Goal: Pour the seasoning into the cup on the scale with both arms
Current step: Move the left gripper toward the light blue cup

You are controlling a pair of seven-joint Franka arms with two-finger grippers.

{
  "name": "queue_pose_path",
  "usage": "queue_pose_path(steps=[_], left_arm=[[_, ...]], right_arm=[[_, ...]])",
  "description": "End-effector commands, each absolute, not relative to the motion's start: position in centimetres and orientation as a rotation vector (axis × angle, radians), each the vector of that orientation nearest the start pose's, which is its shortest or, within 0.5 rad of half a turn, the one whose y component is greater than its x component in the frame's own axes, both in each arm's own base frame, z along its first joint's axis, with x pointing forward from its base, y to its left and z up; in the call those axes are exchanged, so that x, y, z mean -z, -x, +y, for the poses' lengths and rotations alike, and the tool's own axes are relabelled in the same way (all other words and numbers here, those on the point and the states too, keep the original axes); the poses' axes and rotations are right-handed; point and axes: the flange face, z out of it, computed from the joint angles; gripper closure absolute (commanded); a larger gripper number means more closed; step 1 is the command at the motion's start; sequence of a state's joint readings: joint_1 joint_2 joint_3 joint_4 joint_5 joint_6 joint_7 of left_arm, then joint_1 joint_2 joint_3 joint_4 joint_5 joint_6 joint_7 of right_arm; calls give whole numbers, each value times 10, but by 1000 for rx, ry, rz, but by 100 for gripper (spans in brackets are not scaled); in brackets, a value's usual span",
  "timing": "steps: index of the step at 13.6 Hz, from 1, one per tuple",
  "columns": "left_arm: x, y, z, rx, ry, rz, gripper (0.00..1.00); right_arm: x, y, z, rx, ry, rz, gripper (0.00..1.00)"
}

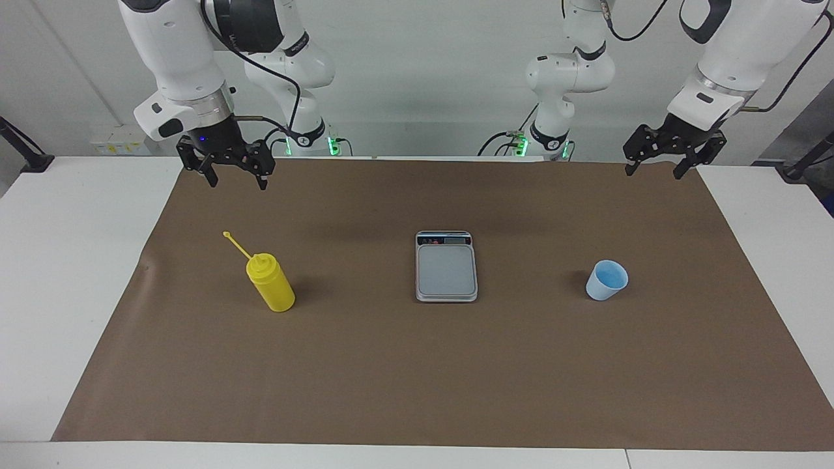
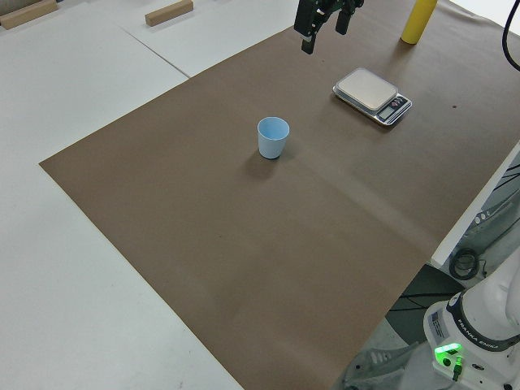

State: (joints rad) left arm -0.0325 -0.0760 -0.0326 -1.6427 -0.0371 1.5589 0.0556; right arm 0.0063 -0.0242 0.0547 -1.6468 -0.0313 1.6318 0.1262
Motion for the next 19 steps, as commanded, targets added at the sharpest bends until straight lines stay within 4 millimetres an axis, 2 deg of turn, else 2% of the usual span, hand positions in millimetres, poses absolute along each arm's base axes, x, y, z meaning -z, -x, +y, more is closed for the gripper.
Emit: queue_pose_path(steps=[1,10,14,16,17,19], left_arm=[[-635,-522,-37,-14,3175,211,0],[-634,-520,-36,-7,3177,206,0],[-632,-526,-34,27,3179,192,0],[-629,-535,-32,59,3180,183,0],[-617,-547,-32,50,3179,182,0],[-599,-567,-17,96,3180,137,0]], right_arm=[[-608,-546,28,9,3181,124,0],[-608,-546,28,9,3181,124,0],[-608,-546,29,9,3179,124,0],[-610,-551,15,46,3172,157,0],[-610,-555,12,84,3151,162,0],[-612,-559,10,126,3104,194,0]])
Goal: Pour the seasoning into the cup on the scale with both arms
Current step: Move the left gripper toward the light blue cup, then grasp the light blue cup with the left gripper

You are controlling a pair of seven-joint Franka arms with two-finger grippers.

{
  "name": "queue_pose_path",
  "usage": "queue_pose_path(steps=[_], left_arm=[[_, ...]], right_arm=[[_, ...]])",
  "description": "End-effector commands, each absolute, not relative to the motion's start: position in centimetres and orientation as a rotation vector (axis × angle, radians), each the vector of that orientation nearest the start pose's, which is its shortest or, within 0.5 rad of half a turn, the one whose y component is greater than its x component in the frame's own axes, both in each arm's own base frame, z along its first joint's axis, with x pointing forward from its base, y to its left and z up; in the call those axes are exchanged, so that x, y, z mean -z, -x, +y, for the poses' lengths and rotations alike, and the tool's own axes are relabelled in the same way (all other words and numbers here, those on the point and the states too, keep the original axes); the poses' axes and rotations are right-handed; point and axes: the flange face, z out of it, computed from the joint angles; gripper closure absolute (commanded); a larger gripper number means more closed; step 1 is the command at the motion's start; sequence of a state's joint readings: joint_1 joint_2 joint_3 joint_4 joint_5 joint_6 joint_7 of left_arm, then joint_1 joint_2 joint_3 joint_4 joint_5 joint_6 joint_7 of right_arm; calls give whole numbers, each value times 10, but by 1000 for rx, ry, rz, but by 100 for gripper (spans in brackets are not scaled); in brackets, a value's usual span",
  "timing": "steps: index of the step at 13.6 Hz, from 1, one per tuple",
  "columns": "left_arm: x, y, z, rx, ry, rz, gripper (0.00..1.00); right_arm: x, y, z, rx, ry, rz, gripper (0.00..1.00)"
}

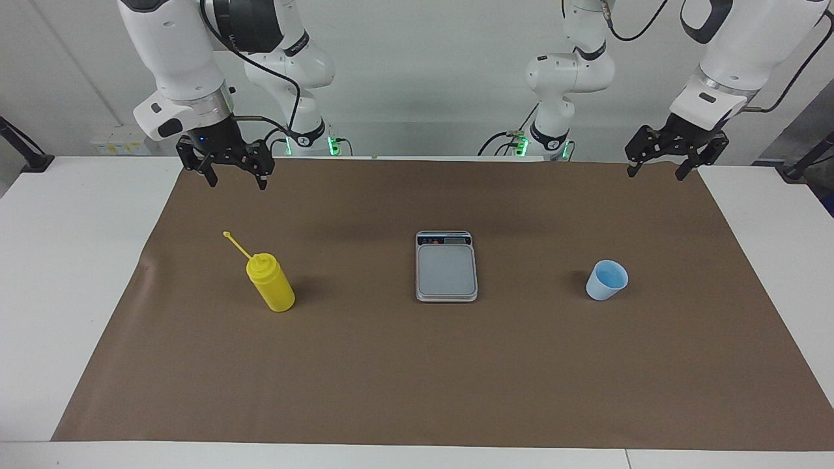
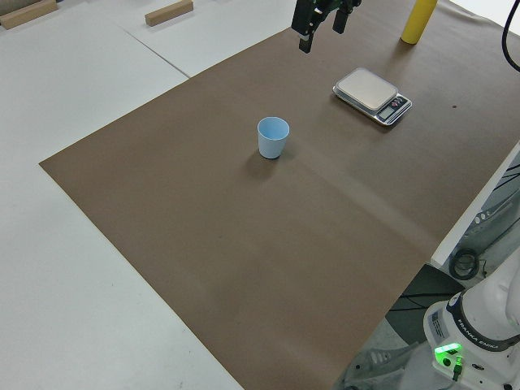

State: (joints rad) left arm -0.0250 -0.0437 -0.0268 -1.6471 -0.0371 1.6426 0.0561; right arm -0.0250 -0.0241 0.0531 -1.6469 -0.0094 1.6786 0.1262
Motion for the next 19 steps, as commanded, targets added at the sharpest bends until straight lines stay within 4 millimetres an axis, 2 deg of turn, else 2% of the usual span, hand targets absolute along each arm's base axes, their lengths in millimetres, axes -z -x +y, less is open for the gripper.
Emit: queue_pose_path(steps=[1,3,4,6,8,11,12,14,17,19], left_arm=[[-588,-576,-12,104,3181,120,0],[-557,-598,-8,112,3179,109,0],[-538,-609,2,117,3178,80,0],[-507,-620,6,115,3178,65,0],[-465,-612,12,134,3176,35,0],[-426,-604,16,120,3176,13,0],[-416,-601,15,107,3177,-3,0],[-381,-596,6,120,3176,-59,0],[-354,-597,5,103,3177,-53,0],[-346,-599,3,103,3177,-49,0]], right_arm=[[-611,-562,9,132,3110,198,0],[-613,-563,9,131,3121,190,0],[-616,-562,12,129,3122,181,0],[-626,-562,15,142,3119,164,0],[-617,-562,17,95,3121,157,0],[-614,-558,18,63,3121,159,0],[-615,-558,18,65,3119,157,0],[-615,-558,18,65,3119,157,0],[-615,-558,17,65,3118,159,0],[-615,-558,17,65,3119,159,0]])
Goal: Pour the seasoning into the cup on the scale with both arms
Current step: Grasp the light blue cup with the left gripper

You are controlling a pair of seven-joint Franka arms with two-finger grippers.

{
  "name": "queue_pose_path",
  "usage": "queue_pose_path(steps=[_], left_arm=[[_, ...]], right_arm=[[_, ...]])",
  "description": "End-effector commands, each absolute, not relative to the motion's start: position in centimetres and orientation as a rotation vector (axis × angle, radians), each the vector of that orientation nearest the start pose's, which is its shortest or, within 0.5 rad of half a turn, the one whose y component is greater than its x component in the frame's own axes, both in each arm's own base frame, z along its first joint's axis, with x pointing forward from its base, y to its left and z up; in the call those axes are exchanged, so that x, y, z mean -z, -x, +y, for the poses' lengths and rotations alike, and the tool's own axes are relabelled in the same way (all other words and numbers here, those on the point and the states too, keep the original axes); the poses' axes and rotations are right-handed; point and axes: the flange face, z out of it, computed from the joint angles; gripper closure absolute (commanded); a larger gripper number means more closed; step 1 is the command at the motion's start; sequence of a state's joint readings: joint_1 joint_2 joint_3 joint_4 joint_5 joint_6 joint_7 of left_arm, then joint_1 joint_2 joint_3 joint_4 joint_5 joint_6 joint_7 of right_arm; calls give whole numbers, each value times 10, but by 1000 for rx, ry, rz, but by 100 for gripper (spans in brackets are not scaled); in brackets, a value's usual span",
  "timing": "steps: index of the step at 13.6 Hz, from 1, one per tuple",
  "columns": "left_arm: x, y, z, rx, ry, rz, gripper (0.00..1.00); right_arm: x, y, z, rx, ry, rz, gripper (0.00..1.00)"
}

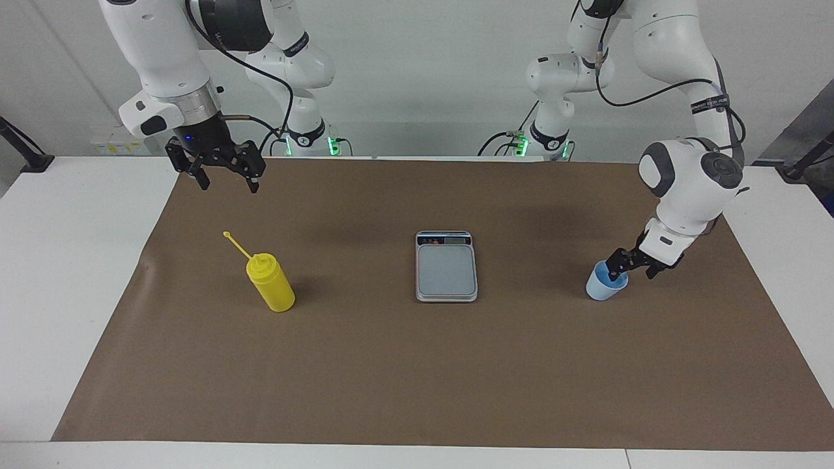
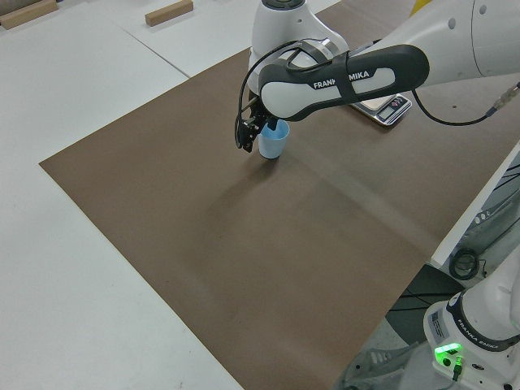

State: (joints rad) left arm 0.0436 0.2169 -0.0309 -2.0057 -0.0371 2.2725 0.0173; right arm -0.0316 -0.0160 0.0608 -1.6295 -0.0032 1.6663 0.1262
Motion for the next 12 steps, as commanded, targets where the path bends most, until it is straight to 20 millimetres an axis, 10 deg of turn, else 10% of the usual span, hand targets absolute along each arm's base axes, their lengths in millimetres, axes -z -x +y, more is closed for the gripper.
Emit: queue_pose_path(steps=[1,6,12], left_arm=[[-338,-599,-5,85,3178,-37,0],[-337,-599,-11,80,3175,11,100],[-384,-622,-8,55,3166,99,100]], right_arm=[[-614,-558,17,63,3119,159,0],[-614,-558,17,62,3118,159,0],[-614,-558,17,62,3118,159,0]])
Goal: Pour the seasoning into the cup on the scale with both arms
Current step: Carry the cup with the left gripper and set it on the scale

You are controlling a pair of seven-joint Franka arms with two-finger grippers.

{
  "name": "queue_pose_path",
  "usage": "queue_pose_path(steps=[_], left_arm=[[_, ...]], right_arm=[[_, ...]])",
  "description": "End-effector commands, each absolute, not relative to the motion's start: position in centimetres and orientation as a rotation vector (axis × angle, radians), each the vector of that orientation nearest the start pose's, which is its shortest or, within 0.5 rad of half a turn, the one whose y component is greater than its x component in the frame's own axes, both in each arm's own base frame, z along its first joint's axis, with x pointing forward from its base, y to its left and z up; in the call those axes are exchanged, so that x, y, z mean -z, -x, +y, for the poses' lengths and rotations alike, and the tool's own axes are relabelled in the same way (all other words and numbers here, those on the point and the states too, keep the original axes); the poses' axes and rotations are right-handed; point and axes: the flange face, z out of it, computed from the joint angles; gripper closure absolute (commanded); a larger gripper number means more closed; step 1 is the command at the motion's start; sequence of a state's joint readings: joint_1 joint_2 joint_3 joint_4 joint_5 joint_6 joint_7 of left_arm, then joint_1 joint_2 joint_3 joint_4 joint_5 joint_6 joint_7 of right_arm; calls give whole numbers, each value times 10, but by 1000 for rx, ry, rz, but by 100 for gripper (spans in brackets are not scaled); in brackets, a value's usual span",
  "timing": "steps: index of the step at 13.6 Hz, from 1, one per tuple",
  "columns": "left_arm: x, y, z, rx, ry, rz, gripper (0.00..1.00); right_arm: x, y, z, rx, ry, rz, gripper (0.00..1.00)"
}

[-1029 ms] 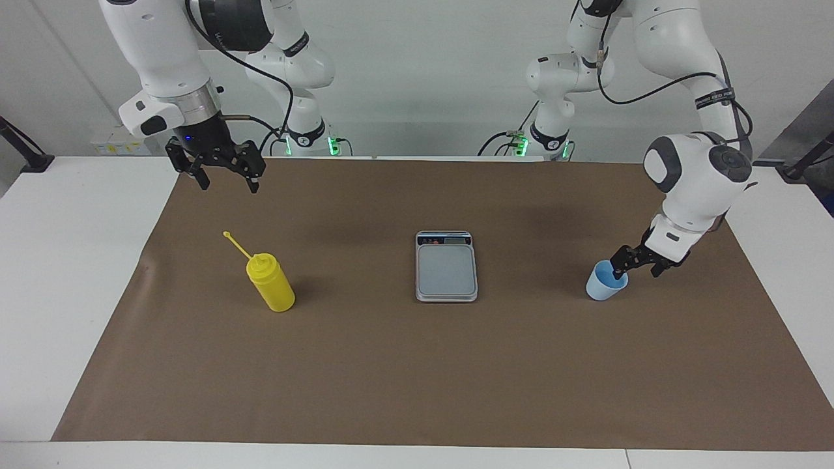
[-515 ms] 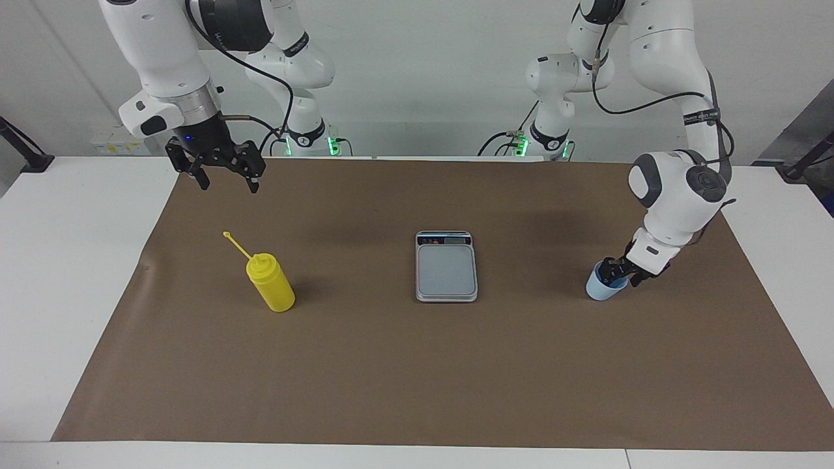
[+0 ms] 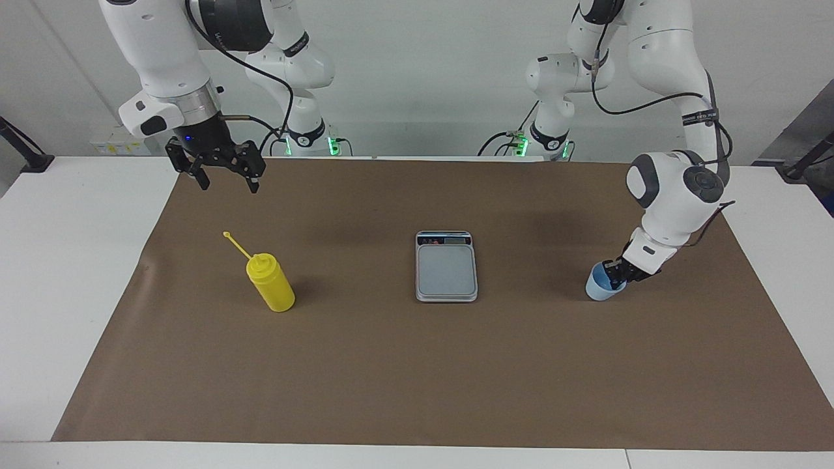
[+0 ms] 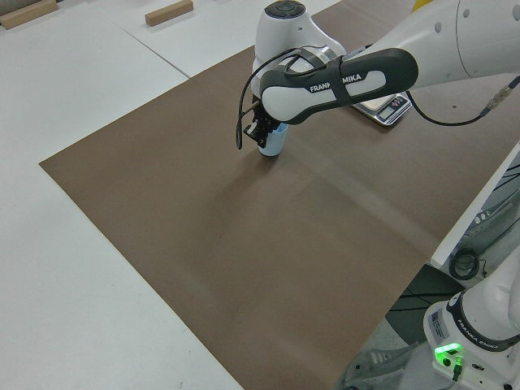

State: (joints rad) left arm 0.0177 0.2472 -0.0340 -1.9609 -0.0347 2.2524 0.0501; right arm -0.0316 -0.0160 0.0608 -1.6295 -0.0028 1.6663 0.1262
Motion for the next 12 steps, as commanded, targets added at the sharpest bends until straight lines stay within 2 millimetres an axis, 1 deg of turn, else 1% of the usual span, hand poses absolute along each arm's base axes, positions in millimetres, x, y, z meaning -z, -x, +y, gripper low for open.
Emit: queue_pose_path(steps=[1,3,4,6,7,8,11,12], left_arm=[[-402,-628,-9,57,3167,105,100],[-426,-632,-18,62,3177,118,100],[-434,-630,-22,52,3180,120,100],[-457,-628,-45,39,3190,156,100],[-464,-627,-58,25,3195,143,100],[-468,-625,-80,24,3204,122,100],[-465,-612,-153,48,3220,42,100],[-460,-604,-176,59,3224,21,100]], right_arm=[[-614,-558,17,63,3119,159,0],[-614,-558,17,63,3119,159,0],[-615,-558,17,65,3118,159,0],[-615,-558,17,65,3119,159,0],[-614,-558,17,63,3119,159,0],[-614,-558,17,62,3118,159,0],[-614,-558,17,62,3118,160,0],[-614,-558,17,63,3119,159,0]])
